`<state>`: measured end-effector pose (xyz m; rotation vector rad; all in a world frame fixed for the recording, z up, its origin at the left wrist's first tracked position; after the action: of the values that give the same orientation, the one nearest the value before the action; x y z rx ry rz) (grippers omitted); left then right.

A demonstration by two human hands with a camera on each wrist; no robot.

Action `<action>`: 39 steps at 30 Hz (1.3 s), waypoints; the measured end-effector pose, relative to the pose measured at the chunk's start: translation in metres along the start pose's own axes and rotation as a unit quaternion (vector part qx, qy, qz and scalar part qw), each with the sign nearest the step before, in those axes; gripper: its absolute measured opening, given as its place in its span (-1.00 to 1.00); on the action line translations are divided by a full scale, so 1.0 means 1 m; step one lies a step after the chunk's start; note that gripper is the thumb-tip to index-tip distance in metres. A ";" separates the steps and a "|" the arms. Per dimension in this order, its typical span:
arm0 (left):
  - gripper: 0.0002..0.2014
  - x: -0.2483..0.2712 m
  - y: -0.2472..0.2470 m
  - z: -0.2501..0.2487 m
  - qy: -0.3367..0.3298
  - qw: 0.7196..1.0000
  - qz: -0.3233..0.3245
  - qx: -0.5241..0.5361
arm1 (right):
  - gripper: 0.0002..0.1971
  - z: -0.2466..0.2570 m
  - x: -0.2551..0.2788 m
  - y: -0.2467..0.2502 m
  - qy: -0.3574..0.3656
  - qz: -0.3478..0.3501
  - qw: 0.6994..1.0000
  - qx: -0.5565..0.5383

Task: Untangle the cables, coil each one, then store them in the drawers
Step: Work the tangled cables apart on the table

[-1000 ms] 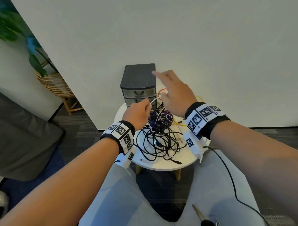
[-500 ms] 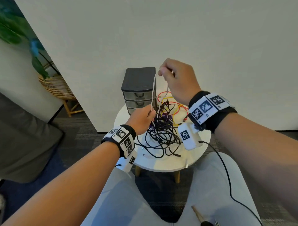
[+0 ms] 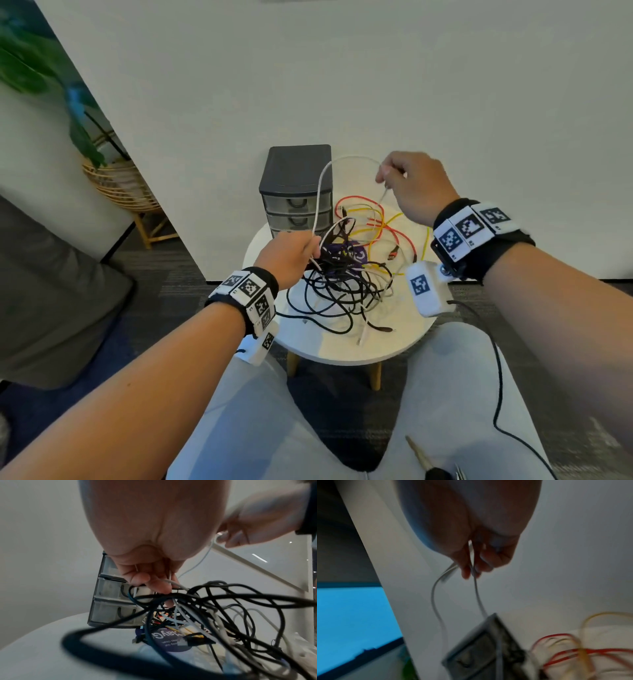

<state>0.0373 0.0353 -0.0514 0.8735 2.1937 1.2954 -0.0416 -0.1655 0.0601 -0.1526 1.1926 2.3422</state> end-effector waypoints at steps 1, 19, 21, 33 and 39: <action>-0.63 0.001 0.002 0.002 0.005 1.000 -0.008 0.007 | -0.71 -0.013 0.002 -0.006 -0.020 0.050 0.998 0.031; -0.61 -0.003 0.006 -0.023 -0.011 0.986 0.030 -0.164 | -0.67 0.024 0.031 -0.091 0.104 0.251 0.940 0.207; -0.65 -0.002 0.004 -0.023 -0.016 0.988 0.035 -0.150 | -0.62 0.023 0.030 -0.094 0.103 0.269 0.939 0.188; -0.64 -0.004 0.013 -0.021 -0.001 0.998 0.038 -0.056 | -0.67 0.049 0.013 -0.029 0.122 0.089 0.988 0.021; -0.54 0.005 0.007 -0.020 0.000 0.997 0.045 -0.058 | -0.65 0.030 0.002 -0.011 0.047 -0.013 0.998 0.027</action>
<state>0.0229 0.0295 -0.0363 0.9365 2.0766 1.4486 -0.0343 -0.1362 0.0696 -0.2612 1.2911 2.2998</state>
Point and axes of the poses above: each hand's wrist, its own x-axis away from the middle knuckle, its own y-axis out of the back of the hand, z = x × y, the point moved 6 cm from there along -x, towards the middle knuckle, and after that the axes turned 2 degrees about -y, right-handed, at the moved point
